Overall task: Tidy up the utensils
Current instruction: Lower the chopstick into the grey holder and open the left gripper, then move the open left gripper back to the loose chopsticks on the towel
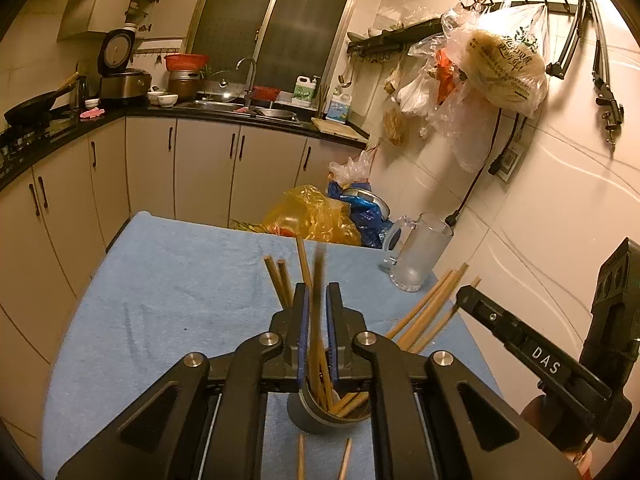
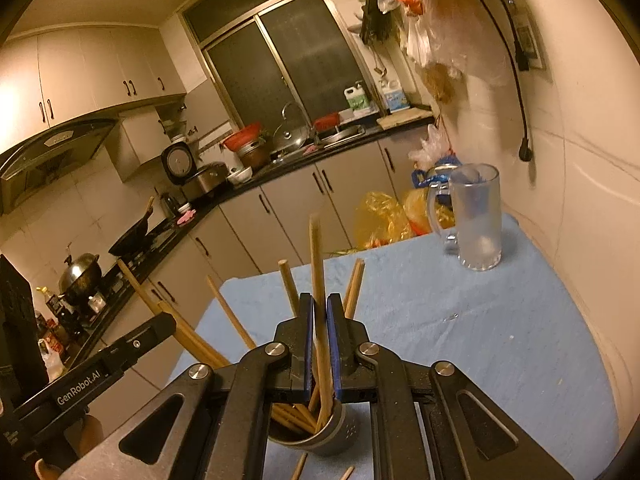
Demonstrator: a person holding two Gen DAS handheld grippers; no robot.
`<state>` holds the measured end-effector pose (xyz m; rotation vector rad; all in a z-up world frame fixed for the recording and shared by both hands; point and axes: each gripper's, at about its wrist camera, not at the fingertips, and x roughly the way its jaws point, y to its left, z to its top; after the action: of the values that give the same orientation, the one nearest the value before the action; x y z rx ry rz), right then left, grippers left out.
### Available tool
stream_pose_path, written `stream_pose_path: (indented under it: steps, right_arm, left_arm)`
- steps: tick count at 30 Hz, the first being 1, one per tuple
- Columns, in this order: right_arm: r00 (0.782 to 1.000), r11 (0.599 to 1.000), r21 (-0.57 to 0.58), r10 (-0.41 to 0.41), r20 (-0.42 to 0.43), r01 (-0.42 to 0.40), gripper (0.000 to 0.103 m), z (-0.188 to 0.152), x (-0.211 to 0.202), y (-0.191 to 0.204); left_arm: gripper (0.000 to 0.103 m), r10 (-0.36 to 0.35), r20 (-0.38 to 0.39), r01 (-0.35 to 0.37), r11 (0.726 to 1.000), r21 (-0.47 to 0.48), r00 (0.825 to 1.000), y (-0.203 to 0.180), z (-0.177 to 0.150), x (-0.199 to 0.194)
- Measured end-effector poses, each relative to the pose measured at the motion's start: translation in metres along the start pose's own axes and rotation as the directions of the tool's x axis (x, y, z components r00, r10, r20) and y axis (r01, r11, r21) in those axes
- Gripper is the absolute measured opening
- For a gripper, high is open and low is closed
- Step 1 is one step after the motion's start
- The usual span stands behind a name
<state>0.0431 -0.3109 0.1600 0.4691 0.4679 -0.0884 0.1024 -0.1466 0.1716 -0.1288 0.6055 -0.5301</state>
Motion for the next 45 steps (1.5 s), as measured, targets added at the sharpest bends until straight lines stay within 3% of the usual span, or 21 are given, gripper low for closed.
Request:
stream_pose_path:
  steps: [4, 13, 17, 22, 27, 33, 35, 39, 40, 42, 45]
  right_arm:
    - [1.0, 1.0, 0.011, 0.008, 0.024, -0.008, 0.013, 0.002, -0.015, -0.003]
    - [0.999, 0.998, 0.068, 0.015, 0.047, -0.018, 0.02, -0.013, -0.06, -0.018]
    - [1.0, 0.996, 0.087, 0.003, -0.006, -0.003, 0.023, -0.047, -0.066, -0.031]
    - [0.99, 0.993, 0.104, -0.041, -0.133, 0.055, 0.023, -0.11, -0.049, -0.05]
    - [0.968, 0.986, 0.138, -0.059, -0.245, 0.095, 0.023, -0.16, -0.03, -0.069]
    - [0.966, 0.985, 0.147, -0.048, -0.252, 0.088, 0.023, -0.162, -0.035, -0.079]
    - [0.967, 0.985, 0.15, -0.045, -0.252, 0.085, 0.023, -0.16, -0.037, -0.081]
    - [0.964, 0.983, 0.163, -0.042, -0.262, 0.087, 0.023, -0.158, -0.038, -0.081]
    - [0.963, 0.982, 0.167, -0.04, -0.266, 0.087, 0.023, -0.158, -0.037, -0.081]
    - [0.96, 0.981, 0.173, -0.034, -0.279, 0.085, 0.023, -0.158, -0.036, -0.08]
    - [0.954, 0.983, 0.169, -0.018, -0.3, 0.072, 0.023, -0.157, -0.031, -0.075]
  left_arm:
    - [0.023, 0.002, 0.024, -0.002, 1.0, -0.002, 1.0, 0.0, 0.001, -0.014]
    - [0.026, 0.001, 0.058, 0.0, 1.0, -0.016, 0.998, 0.006, -0.015, -0.057]
    - [0.028, 0.016, 0.036, -0.016, 1.0, -0.018, 0.999, 0.016, -0.041, -0.069]
    - [0.029, 0.019, -0.09, -0.024, 0.998, -0.052, 0.996, 0.033, -0.1, -0.058]
    - [0.029, 0.008, -0.301, -0.035, 0.996, -0.082, 0.953, 0.042, -0.147, -0.019]
    - [0.029, -0.01, -0.431, -0.01, 0.999, -0.044, 0.902, 0.027, -0.156, 0.022]
    - [0.029, 0.017, -0.468, -0.024, 1.0, -0.01, 0.884, 0.019, -0.16, 0.039]
    - [0.025, 0.086, -0.501, -0.069, 0.996, 0.053, 0.861, 0.011, -0.169, 0.057]
    - [0.018, 0.097, -0.501, -0.077, 0.995, 0.059, 0.86, 0.01, -0.17, 0.059]
    - [0.016, 0.123, -0.504, -0.097, 0.992, 0.078, 0.855, 0.011, -0.173, 0.06]
    - [0.015, 0.145, -0.487, -0.126, 0.989, 0.072, 0.862, 0.021, -0.173, 0.052]
